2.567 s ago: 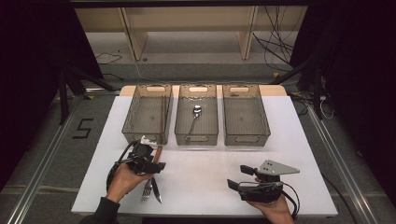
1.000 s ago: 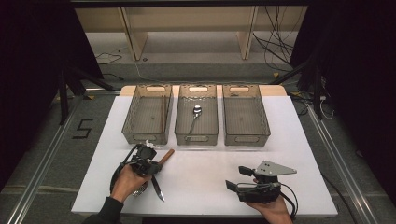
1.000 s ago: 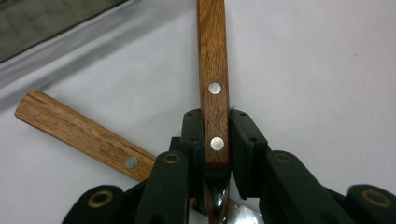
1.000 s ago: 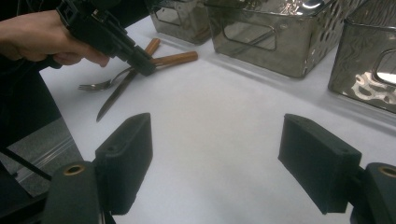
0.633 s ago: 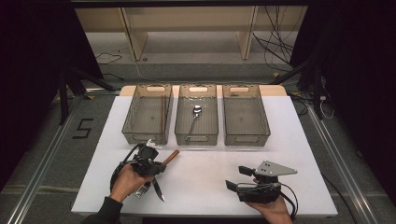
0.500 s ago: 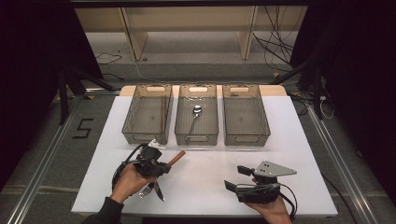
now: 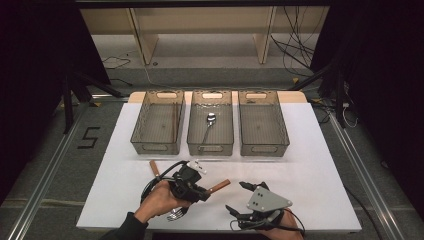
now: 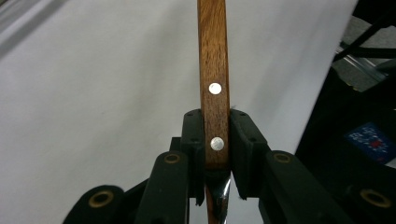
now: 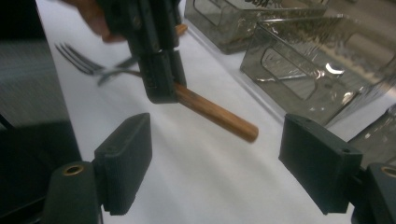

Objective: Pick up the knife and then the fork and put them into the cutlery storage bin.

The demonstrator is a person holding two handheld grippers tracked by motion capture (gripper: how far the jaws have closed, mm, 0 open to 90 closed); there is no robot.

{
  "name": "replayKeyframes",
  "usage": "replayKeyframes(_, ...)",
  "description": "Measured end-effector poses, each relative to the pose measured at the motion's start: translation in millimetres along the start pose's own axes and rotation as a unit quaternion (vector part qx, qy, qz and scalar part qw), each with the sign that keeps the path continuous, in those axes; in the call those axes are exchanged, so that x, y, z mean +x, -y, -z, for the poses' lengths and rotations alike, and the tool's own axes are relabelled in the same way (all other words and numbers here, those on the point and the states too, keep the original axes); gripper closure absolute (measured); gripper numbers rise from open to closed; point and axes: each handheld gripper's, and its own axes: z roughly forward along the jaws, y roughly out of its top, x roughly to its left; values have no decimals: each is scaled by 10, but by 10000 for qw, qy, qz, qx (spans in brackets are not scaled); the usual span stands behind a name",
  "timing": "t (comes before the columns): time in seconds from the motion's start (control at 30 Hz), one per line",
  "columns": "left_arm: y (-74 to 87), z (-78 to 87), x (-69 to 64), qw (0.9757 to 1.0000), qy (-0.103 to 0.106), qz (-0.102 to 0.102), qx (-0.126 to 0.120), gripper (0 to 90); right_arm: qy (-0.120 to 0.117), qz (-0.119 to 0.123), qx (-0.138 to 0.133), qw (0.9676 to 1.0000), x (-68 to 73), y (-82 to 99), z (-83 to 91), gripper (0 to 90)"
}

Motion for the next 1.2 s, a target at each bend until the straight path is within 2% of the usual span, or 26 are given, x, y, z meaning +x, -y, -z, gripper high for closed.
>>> replayKeyframes(0.1,-34,-17,-51,9999,61,-103,50,769,220,607,175,9978,103,-8,-53,268)
replayKeyframes(0.3,-62,-26,-103,9995,116,-264,153,769,501,1356,458,9884,208,21,-162,291)
replayKeyframes(0.4,-71,-37,-134,9991,156,-328,200,769,655,1756,523,9809,274,26,-215,319)
replayKeyframes(0.5,-79,-30,-162,9986,180,-412,262,769,728,2042,608,9743,323,31,-264,361)
replayKeyframes(0.6,-88,-23,-197,9982,264,-457,299,769,868,2377,677,9651,363,41,-307,409)
replayKeyframes(0.63,-89,-23,-207,9981,278,-469,289,769,839,2489,730,9621,365,39,-310,424)
replayKeyframes(0.67,-91,-23,-216,9980,293,-475,294,769,881,2513,701,9613,383,44,-326,441)
replayKeyframes(0.7,-92,-20,-221,9977,313,-498,331,769,881,2645,767,9573,388,43,-324,460)
replayKeyframes(0.73,-93,-21,-223,9976,307,-517,331,769,912,2652,761,9568,410,52,-332,487)
replayKeyframes(0.8,-95,-23,-224,9975,313,-524,364,769,916,2937,758,9485,406,54,-336,530)
replayKeyframes(0.83,-94,-28,-231,9976,316,-494,356,769,940,2938,696,9487,412,56,-343,548)
replayKeyframes(1.0,-100,-34,-247,9972,372,-514,386,769,1081,3120,779,9407,470,75,-352,608)
replayKeyframes(1.03,-102,-35,-249,9972,383,-519,389,769,1090,3267,769,9357,470,76,-356,621)
replayKeyframes(1.07,-103,-36,-251,9972,383,-521,387,769,1042,3368,743,9329,469,77,-362,637)
replayKeyframes(1.2,-102,-41,-256,9967,426,-543,432,769,1115,3518,769,9262,502,90,-370,695)
